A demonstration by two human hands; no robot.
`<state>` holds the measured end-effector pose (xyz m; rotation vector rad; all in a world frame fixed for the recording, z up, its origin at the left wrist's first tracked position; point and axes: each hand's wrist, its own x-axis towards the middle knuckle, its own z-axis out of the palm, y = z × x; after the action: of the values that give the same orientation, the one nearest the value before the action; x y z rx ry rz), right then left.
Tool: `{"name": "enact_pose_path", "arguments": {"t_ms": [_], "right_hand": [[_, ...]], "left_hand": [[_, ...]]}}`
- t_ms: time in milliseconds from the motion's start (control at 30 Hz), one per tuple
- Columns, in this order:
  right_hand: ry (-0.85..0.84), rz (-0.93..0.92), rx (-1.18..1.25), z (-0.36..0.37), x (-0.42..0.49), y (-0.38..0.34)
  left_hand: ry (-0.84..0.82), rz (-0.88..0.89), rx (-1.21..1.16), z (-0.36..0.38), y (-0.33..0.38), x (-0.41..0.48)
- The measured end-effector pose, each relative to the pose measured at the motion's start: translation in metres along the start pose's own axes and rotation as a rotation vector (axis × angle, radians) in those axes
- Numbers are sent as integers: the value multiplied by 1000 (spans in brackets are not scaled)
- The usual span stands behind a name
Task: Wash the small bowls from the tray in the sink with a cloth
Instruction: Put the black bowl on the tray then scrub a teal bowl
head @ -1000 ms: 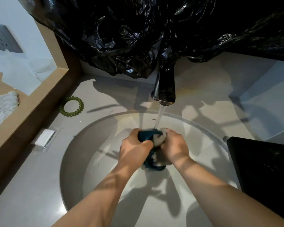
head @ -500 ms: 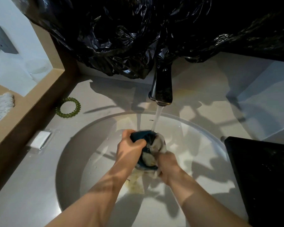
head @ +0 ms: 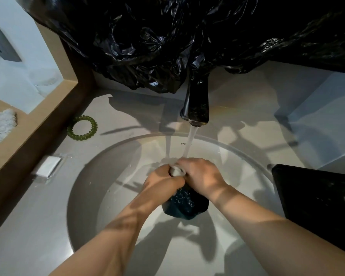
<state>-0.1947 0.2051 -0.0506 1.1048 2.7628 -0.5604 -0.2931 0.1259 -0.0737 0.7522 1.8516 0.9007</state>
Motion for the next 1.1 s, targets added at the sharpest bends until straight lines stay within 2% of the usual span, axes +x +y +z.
{"name": "enact_pose_path", "arguments": {"t_ms": [133, 233, 300, 433, 533, 633, 700, 767, 867, 1033, 1100], "right_hand": [[36, 416, 389, 24, 1, 10], [66, 602, 594, 30, -9, 10], [57, 647, 661, 30, -13, 13], [152, 498, 548, 20, -17, 13], [127, 349, 243, 9, -14, 2], [113, 180, -20, 4, -5, -7], [96, 16, -85, 1, 3, -6], [46, -2, 16, 2, 11, 1], [96, 195, 333, 4, 13, 4], [166, 512, 506, 22, 13, 4], [115, 712, 856, 38, 4, 3]], "left_hand": [[57, -19, -62, -7, 5, -3], [44, -42, -58, -4, 5, -7], [73, -57, -106, -4, 4, -6], [92, -92, -206, -7, 2, 2], [105, -90, -234, -6, 2, 1], [92, -22, -119, -4, 3, -2], [74, 24, 14, -3, 5, -4], [92, 38, 56, -4, 6, -4], [164, 33, -33, -5, 10, -7], [275, 13, -137, 2, 8, -8], [352, -5, -206, 0, 8, -6]]}}
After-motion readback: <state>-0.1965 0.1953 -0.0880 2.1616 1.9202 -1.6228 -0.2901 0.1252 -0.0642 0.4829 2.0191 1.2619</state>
